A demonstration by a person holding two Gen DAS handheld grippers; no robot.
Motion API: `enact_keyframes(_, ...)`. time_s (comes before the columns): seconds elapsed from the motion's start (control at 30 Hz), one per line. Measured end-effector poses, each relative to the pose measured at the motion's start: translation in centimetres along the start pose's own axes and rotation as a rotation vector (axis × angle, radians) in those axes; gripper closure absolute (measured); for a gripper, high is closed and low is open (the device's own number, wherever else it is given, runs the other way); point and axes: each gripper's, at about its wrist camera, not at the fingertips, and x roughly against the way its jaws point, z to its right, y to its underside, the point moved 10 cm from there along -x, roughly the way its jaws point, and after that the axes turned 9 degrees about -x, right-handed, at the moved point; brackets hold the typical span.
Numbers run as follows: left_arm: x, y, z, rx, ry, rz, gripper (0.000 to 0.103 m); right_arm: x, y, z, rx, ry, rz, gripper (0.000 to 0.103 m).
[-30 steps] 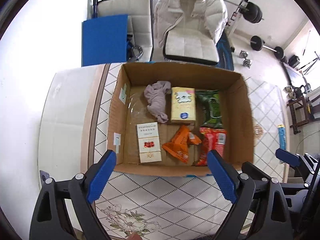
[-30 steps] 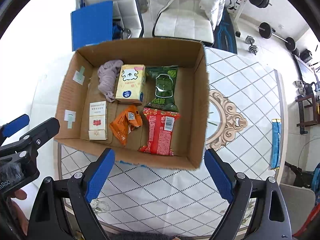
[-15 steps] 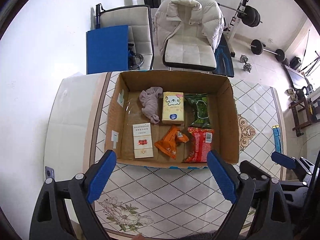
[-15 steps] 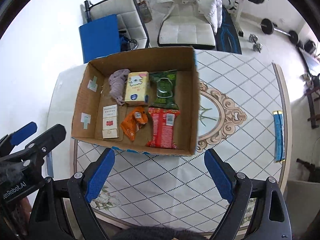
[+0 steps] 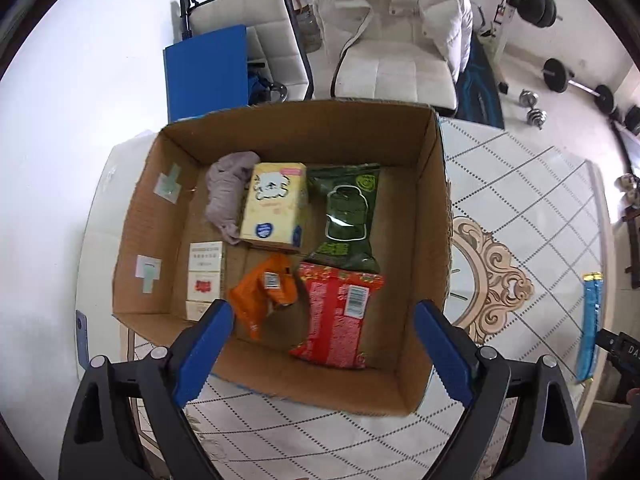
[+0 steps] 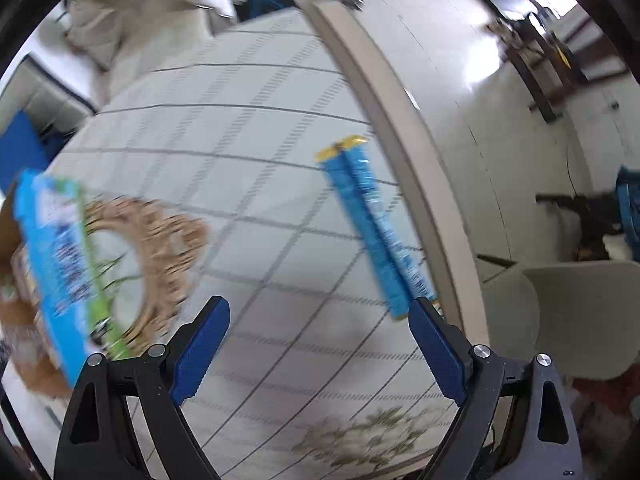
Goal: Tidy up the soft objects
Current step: 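Grasp the blue tube packet with the right tool, then carry the blue packet into the box beside the red bag and release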
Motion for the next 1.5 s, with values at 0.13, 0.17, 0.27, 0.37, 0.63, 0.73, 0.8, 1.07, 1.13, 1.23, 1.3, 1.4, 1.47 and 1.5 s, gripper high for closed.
enact_keyframes(0.13,-2.1,-0.4,2.3,-0.001,-0.021,-0.043,0.01,-4.8,-1.5,1.8,-0.052,-0.014,-0.096,0.01)
enact_keyframes(0.17,-2.5,-0.3,2.6,-0.004,-0.025,-0.052,0.01,-5.7,-1.6,2.0,-0.062,-0.018,-0.115,0.01)
enact_keyframes(0.27,-2.6,-0.3,3.2,-0.009,-0.027,-0.057,0.01,-7.3,-1.6,2.4,-0.076,-0.028,-0.136,0.018)
enact_keyframes(0.37,-2.5,-0.1,3.2,-0.016,-0.037,-0.062,0.01,-7.6,-1.1,2.2,-0.069,-0.018,-0.13,0.054)
enact_keyframes(0.63,-1.8,1.6,1.0,-0.012,0.019,-0.07,0.01,-6.3,4.2,-3.1,0.053,-0.078,-0.169,0.087)
enact_keyframes(0.73,-1.5,2.9,-0.5,-0.021,0.063,-0.081,0.01,-4.0,7.0,-6.8,0.097,-0.165,-0.177,0.087)
enact_keyframes(0.8,-1.0,4.2,-2.2,-0.022,0.084,-0.096,0.01,-1.6,8.6,-9.4,0.131,-0.235,-0.172,0.087)
enact_keyframes(1.07,1.3,6.3,-9.5,0.024,0.134,-0.086,0.01,10.4,15.4,-22.6,0.365,-0.448,-0.101,0.087)
enact_keyframes(1.13,1.7,5.8,-10.8,0.04,0.172,-0.072,0.01,11.9,16.2,-24.8,0.404,-0.447,-0.085,0.087)
enact_keyframes(1.23,1.4,4.4,-12.1,0.05,0.213,-0.059,0.01,12.2,16.3,-28.0,0.436,-0.396,-0.061,0.087)
enact_keyframes(1.3,0.8,3.5,-12.5,0.045,0.233,-0.058,0.01,11.0,15.7,-29.2,0.445,-0.349,-0.055,0.087)
enact_keyframes(1.4,-0.9,2.3,-12.9,0.022,0.231,-0.059,0.01,9.3,15.2,-30.3,0.441,-0.283,-0.057,0.087)
enact_keyframes(1.47,-2.2,1.7,-13.0,0.008,0.234,-0.071,0.01,7.8,14.5,-30.2,0.432,-0.257,-0.059,0.087)
enact_keyframes(1.5,-3.0,1.5,-13.0,0.0,0.237,-0.082,0.01,7.1,14.4,-30.4,0.429,-0.242,-0.062,0.087)
